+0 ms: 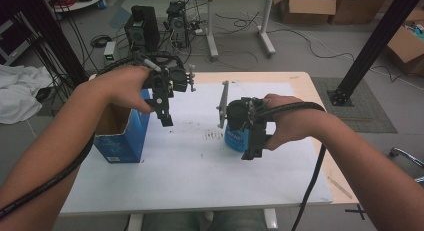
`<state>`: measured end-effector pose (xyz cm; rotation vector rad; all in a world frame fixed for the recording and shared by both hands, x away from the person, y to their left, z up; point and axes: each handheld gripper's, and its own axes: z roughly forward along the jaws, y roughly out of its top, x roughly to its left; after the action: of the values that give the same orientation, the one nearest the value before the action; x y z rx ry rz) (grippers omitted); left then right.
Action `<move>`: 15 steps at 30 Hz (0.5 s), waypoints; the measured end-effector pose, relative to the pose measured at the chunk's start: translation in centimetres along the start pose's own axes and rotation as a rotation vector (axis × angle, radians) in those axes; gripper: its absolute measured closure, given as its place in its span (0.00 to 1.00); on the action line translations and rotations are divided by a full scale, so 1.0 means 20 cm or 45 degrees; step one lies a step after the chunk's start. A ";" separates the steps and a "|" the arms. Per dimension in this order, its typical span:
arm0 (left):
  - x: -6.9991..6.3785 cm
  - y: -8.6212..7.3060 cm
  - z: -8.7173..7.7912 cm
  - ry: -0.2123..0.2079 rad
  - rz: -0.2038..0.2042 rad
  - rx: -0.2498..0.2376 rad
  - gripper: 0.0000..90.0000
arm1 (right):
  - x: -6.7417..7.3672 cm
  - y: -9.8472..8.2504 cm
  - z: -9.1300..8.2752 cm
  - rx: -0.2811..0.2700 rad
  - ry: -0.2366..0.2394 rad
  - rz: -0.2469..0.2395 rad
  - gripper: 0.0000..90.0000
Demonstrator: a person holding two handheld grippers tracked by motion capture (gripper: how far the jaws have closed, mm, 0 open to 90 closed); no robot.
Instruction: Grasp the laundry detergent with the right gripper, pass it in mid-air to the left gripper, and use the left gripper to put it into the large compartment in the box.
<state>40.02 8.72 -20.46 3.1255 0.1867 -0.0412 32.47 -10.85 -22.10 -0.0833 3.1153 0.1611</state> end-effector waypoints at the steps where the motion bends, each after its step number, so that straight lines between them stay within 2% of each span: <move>1: 0.00 0.00 0.00 0.000 0.003 0.008 0.00 | 0.00 0.00 0.00 -0.004 0.004 -0.001 0.00; 3: 0.00 0.00 0.01 0.008 -0.008 0.033 0.00 | 0.01 0.01 0.00 -0.006 0.007 -0.008 0.00; 6: -0.01 -0.01 -0.01 0.005 -0.009 0.013 0.00 | 0.00 0.01 0.00 -0.002 0.001 -0.006 0.00; 15: -0.01 -0.02 -0.03 0.017 -0.015 0.016 0.00 | 0.00 0.01 -0.01 0.002 -0.007 -0.001 0.00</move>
<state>39.80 9.12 -19.92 3.1382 0.2055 -0.0219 32.49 -10.74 -21.92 -0.0836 3.1102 0.1581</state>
